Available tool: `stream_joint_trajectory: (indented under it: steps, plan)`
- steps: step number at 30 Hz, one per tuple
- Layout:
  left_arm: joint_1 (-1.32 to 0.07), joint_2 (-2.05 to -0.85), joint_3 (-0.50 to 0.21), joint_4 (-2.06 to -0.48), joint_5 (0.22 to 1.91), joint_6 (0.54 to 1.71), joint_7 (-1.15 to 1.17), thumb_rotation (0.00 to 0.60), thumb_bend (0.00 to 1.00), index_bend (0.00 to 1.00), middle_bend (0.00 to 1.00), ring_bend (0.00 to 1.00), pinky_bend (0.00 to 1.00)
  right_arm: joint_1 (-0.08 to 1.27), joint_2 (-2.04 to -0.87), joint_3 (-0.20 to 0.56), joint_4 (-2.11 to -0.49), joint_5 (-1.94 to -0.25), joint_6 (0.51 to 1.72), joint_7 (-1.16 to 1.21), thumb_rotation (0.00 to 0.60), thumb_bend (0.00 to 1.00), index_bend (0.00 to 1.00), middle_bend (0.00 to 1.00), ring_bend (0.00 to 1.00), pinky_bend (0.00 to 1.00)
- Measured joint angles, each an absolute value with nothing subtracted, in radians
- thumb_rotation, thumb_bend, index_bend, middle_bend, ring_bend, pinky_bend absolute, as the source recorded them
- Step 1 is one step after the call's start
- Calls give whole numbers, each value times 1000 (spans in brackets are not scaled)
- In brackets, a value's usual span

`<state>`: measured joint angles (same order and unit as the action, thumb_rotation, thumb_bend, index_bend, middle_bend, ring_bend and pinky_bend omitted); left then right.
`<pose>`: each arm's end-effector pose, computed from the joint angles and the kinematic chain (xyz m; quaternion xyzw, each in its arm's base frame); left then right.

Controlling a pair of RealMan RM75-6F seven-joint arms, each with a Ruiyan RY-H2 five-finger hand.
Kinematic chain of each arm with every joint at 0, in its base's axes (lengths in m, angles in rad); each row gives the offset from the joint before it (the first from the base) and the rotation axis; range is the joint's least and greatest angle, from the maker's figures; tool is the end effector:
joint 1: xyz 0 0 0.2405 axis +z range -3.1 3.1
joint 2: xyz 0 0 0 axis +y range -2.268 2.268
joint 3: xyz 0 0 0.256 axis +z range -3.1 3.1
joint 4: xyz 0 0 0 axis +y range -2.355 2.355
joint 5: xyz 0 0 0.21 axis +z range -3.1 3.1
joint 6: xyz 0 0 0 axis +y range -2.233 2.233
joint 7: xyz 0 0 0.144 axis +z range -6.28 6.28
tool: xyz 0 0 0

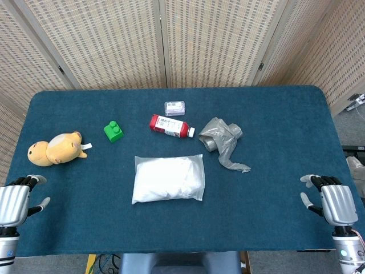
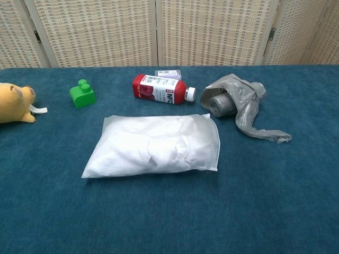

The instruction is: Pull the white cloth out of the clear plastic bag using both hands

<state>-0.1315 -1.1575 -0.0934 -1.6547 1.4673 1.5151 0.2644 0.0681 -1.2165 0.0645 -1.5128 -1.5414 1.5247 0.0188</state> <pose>-0.2892 0.2024 0.1549 -0.6103 -0.3077 -0.3627 0.6335 -0.3159 -0.1793 0.1416 0.5874 -0.3741 0.4124 0.5873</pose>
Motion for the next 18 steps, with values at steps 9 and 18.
stream_joint_trajectory:
  steps: [9, 18]
  plan:
    - [-150, -1137, -101, -1688, 1470, 1496, 281, 600, 168, 388, 470, 471, 619, 54, -1206, 54, -1499, -1537, 1530, 45, 600, 266, 430, 455, 438, 437]
    - [-205, -1144, -118, -1756, 1520, 1466, 273, 600, 100, 173, 307, 340, 383, 48, -1145, 55, -1537, -1531, 1528, 37, 600, 139, 382, 311, 293, 379]
